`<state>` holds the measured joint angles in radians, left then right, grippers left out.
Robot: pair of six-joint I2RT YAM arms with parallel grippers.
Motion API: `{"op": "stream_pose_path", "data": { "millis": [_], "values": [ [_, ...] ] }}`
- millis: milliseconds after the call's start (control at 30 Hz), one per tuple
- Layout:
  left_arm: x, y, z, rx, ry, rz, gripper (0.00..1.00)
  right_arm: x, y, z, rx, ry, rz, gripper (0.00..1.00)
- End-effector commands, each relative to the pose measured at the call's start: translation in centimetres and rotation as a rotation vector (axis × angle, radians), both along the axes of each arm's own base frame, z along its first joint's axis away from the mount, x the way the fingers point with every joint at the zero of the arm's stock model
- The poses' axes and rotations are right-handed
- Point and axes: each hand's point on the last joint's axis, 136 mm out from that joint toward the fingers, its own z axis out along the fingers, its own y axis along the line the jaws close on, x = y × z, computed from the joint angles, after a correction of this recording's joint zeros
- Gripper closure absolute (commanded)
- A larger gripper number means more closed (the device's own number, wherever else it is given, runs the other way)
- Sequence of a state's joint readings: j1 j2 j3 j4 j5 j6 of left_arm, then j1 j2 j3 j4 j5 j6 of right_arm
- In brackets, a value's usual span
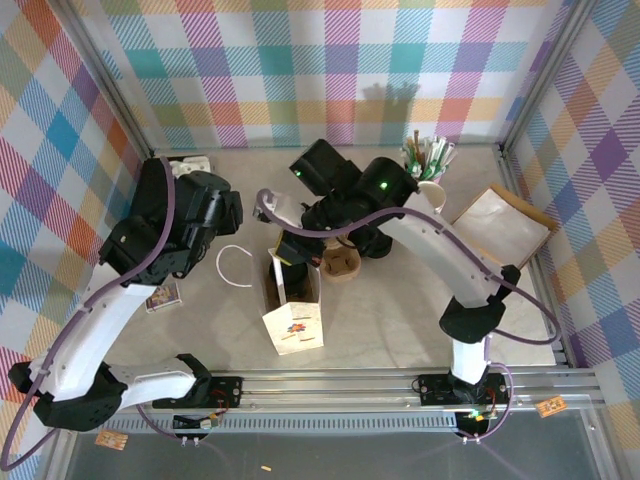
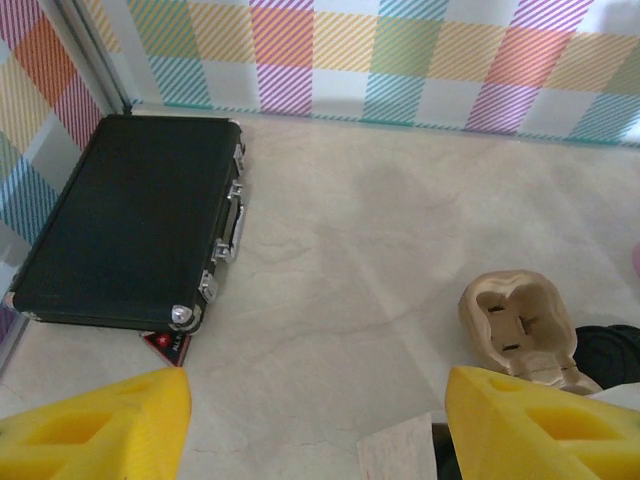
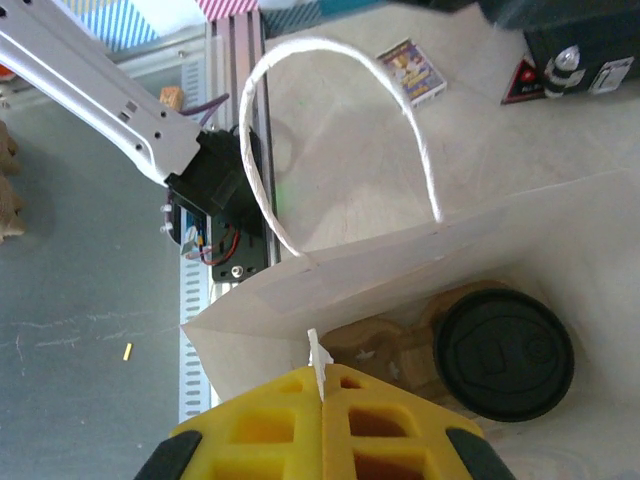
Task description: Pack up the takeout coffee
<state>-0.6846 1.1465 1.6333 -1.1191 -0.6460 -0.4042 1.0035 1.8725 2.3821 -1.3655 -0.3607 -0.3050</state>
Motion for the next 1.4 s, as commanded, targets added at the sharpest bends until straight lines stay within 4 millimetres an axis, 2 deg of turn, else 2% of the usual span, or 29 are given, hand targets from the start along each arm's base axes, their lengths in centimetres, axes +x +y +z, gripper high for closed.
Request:
{"op": "stream_pose_path", "data": {
  "millis": [0,100,200,467,700,1367],
  "values": [
    [-0.3,0.9,0.5,0.005,-0.032,0.018,0.32,-0.7,0.0,-2.0,-0.071,0.015,0.027,1.0],
    [-0.7,1.1,0.2,-0.005,-0.023,0.019,0.32,-1.0,0.3,-3.8,-0.12,0.049,0.023,1.0],
    [-1.1,1.3,-0.4,-0.021,-0.021,0.022,0.32,-1.2,0.3,-4.8,-0.152,0.072,0.016,1.0],
    [-1.8,1.9,-0.8,-0.012,-0.024,0.012,0.31,-1.4,0.6,-5.3,-0.172,0.069,0.015,1.0],
    [-1.3,1.6,-0.3,0.0,-0.052,-0.002,0.31,-1.7,0.5,-5.5,-0.2,0.065,0.012,1.0],
    [-0.6,0.7,-0.2,0.038,-0.039,-0.045,0.3,-2.7,0.8,-6.5,-0.246,0.086,0.026,0.89]
  ]
}}
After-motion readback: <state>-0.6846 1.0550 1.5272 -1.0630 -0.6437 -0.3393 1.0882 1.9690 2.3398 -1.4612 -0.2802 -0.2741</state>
